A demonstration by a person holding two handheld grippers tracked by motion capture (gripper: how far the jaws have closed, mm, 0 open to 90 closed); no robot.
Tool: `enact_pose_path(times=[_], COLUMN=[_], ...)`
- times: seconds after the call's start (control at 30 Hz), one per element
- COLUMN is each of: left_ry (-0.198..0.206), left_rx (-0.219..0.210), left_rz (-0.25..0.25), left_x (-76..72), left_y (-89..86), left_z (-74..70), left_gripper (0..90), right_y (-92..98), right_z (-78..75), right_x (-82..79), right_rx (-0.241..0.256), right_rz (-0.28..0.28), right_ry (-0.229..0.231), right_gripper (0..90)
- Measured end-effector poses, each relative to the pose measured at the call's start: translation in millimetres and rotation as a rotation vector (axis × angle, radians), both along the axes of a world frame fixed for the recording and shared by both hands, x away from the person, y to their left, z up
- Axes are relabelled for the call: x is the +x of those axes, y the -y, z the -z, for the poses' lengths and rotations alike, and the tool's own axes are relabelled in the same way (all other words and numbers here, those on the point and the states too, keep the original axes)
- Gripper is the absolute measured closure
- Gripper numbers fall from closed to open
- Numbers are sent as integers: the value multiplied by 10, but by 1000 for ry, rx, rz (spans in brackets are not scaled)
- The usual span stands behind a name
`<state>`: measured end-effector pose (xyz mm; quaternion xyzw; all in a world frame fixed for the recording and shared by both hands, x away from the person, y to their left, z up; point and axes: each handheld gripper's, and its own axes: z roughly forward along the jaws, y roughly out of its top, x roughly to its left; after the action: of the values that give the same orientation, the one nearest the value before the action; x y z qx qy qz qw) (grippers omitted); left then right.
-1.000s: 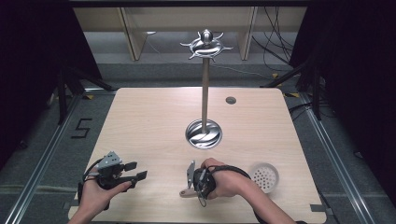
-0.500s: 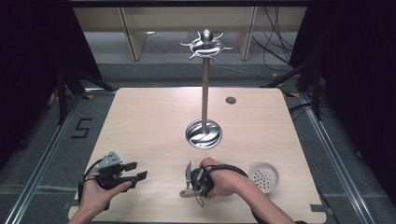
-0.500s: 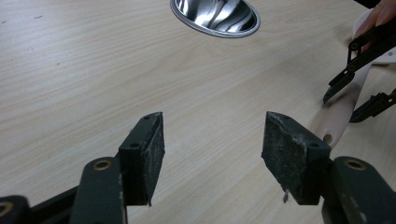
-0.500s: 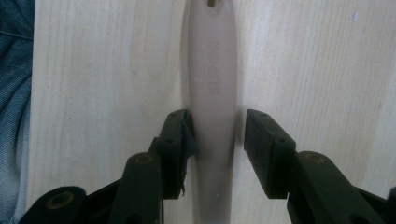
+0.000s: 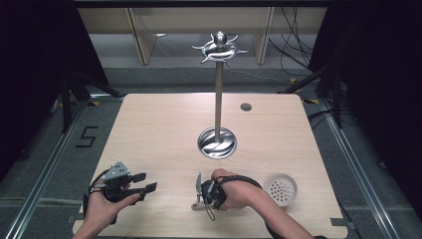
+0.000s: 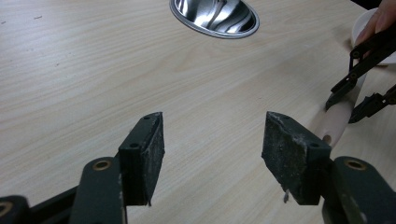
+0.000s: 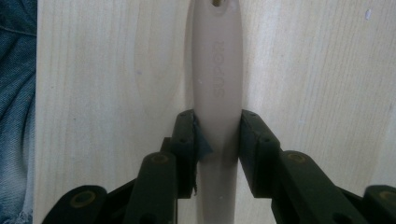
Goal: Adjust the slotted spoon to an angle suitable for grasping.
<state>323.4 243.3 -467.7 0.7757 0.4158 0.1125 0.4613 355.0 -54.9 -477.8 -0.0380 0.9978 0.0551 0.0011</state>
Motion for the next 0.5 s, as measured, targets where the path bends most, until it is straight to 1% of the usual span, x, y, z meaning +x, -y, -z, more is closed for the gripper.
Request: enact_pose_path(times=[0.07, 0.1, 0.13, 0.17, 0.2, 0.23, 0.27, 0.3, 0.33, 0.37, 0.4, 0.43, 0.47, 0.5], left_ry=[10, 10, 8, 4, 4, 0, 0, 0, 0, 0, -1, -1, 4, 5], left_rx=[-1, -1, 1, -1, -1, 1, 1, 3, 3, 4, 4, 4, 6, -1], left_rz=[0, 0, 0, -5, -5, -2, -2, -2, -2, 0, -1, -1, 2, -4], left_x=[3, 3, 2, -2, -2, -1, -1, 1, 1, 2, 0, 0, 2, -1], left_y=[-2, -2, -3, -1, -1, -5, -5, -5, -5, -4, -3, -3, -4, -1], left_z=[4, 4, 0, 0, 0, -1, -1, 1, 1, 1, 1, 1, 1, 7], left_gripper=[381, 381, 381, 381, 381, 381, 381, 381, 381, 381, 381, 381, 381, 381], right_y=[5, 11, 11, 20, 20, 49, 49, 82, 82, 119, 118, 118, 169, 188], right_z=[-5, -16, -16, -32, -32, -13, -13, -28, -28, -102, -106, -106, -163, -190], right_x=[-17, -16, -16, -40, -40, -17, -17, -41, -41, -79, -47, -47, -66, -72], right_rx=[3, -11, -11, -13, -13, 28, 28, 54, 54, 38, 68, 68, 85, 110], right_rz=[-4, -22, -22, -3, -3, -47, -47, -17, -17, 17, -31, -31, -1, 4], right_ry=[8, 29, 29, 52, 52, 58, 58, 69, 69, 99, 122, 122, 137, 159], right_gripper=[699, 700, 700, 701, 701, 701, 701, 702, 702, 702, 701, 701, 702, 702])
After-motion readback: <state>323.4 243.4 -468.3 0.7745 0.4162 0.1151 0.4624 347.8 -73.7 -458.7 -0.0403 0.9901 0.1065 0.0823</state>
